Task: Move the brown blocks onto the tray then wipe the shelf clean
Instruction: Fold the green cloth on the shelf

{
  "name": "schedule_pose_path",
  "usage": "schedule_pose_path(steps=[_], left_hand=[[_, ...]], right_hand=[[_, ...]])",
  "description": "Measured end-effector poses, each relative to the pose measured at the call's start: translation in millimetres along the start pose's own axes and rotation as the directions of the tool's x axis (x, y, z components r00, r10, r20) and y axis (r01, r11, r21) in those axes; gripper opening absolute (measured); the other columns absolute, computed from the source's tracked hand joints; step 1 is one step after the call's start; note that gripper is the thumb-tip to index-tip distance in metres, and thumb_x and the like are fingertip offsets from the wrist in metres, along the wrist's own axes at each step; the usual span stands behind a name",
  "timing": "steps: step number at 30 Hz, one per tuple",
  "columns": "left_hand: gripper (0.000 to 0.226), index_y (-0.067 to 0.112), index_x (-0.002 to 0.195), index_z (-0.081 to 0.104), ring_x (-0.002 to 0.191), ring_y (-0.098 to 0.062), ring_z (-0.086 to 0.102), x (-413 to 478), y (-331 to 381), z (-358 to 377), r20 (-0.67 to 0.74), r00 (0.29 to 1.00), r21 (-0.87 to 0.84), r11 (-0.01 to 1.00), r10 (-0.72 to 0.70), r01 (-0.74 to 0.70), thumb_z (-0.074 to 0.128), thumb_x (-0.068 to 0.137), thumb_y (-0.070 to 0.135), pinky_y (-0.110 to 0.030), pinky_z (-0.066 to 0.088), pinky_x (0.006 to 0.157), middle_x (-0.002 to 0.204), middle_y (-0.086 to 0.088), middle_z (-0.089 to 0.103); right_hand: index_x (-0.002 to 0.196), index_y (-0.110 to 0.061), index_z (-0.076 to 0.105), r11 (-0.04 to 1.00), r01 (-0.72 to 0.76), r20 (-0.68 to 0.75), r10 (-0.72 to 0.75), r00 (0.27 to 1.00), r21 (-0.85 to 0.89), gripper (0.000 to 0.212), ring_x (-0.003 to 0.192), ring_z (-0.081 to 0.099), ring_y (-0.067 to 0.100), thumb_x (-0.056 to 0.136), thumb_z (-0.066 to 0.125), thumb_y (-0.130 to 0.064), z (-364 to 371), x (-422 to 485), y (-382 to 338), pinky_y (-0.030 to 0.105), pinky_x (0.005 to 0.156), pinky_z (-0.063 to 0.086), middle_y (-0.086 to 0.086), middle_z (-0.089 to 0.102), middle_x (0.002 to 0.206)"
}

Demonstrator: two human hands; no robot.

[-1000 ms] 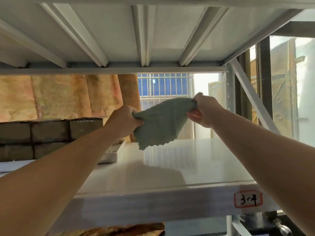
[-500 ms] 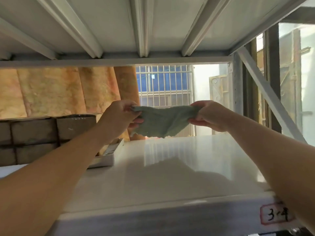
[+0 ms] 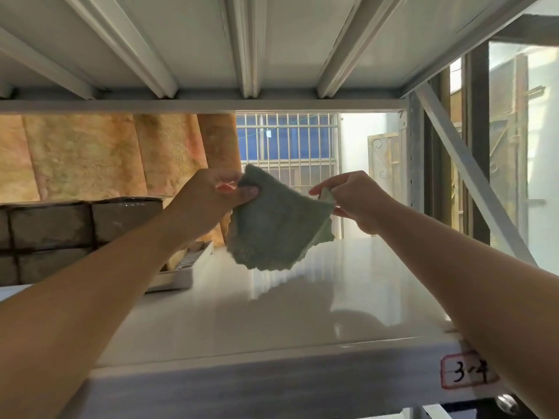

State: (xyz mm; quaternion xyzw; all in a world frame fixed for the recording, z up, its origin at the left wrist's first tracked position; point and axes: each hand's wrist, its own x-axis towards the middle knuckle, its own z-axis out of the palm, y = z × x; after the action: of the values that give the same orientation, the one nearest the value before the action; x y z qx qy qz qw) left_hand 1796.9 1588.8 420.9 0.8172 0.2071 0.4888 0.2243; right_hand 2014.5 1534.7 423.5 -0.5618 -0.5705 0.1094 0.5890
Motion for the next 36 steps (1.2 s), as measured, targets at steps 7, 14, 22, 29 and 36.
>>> schedule_pose_path(steps=[7, 14, 22, 29, 36], left_hand=[[0.023, 0.016, 0.097, 0.071, 0.082, -0.010, 0.069, -3.0, 6.3, 3.3, 0.225, 0.973, -0.205, 0.974, -0.053, 0.101, 0.065, 0.076, 0.025, -0.022, 0.057, 0.073, 0.088, 0.002, 0.074], [0.019, 0.017, 0.101, 0.073, 0.103, -0.021, 0.067, -5.3, 1.1, 7.9, 0.276, 0.959, -0.050, 0.996, -0.061, 0.078, 0.064, 0.084, 0.019, -0.045, 0.048, 0.099, 0.104, -0.003, 0.074], [0.019, 0.031, 0.090, 0.071, 0.093, 0.000, 0.066, -3.7, 3.2, 9.2, 0.150, 0.989, -0.023, 1.000, 0.006, -0.002, 0.062, 0.086, 0.015, -0.023, 0.050, 0.085, 0.096, 0.013, 0.072], [0.018, 0.029, 0.081, 0.066, 0.073, 0.021, 0.060, -2.1, 4.5, 8.3, 0.080, 0.997, -0.004, 1.000, 0.007, -0.007, 0.061, 0.087, 0.013, 0.001, 0.044, 0.062, 0.081, 0.021, 0.067], [0.007, 0.019, 0.080, 0.065, 0.090, 0.007, 0.053, -3.0, 6.9, 6.8, -0.043, 0.998, 0.013, 0.999, -0.037, 0.038, 0.063, 0.086, 0.020, -0.016, 0.037, 0.071, 0.093, 0.016, 0.062]], right_hand=[[0.070, -0.011, 0.070, 0.991, 0.124, 0.245, -0.108, 0.963, -0.051, 0.028, 0.046, 0.058, -0.003, 0.081, 0.057, 0.011, 15.4, -14.3, -16.8, 0.011, 0.046, 0.045, -0.014, 0.063, 0.049], [0.084, -0.001, 0.071, 0.989, 0.147, 0.332, -0.143, 0.932, 0.014, 0.013, 0.050, 0.062, 0.001, 0.084, 0.060, 0.007, 20.6, -19.5, -23.6, 0.009, 0.049, 0.047, 0.002, 0.063, 0.066], [0.085, -0.001, 0.072, 0.980, 0.127, 0.242, -0.162, 0.957, 0.154, 0.017, 0.059, 0.066, 0.005, 0.086, 0.056, 0.003, 18.3, -19.8, -28.4, 0.014, 0.055, 0.053, 0.001, 0.067, 0.070], [0.081, -0.013, 0.071, 0.954, 0.255, 0.227, -0.287, 0.931, 0.158, 0.018, 0.075, 0.066, 0.008, 0.083, 0.063, 0.003, 21.4, -20.1, -31.8, 0.015, 0.068, 0.055, -0.008, 0.068, 0.073], [0.083, -0.014, 0.073, 0.955, 0.251, 0.273, -0.287, 0.918, 0.159, 0.021, 0.073, 0.066, 0.004, 0.083, 0.062, 0.005, 20.1, -23.1, -34.3, 0.012, 0.065, 0.053, -0.007, 0.070, 0.074]])
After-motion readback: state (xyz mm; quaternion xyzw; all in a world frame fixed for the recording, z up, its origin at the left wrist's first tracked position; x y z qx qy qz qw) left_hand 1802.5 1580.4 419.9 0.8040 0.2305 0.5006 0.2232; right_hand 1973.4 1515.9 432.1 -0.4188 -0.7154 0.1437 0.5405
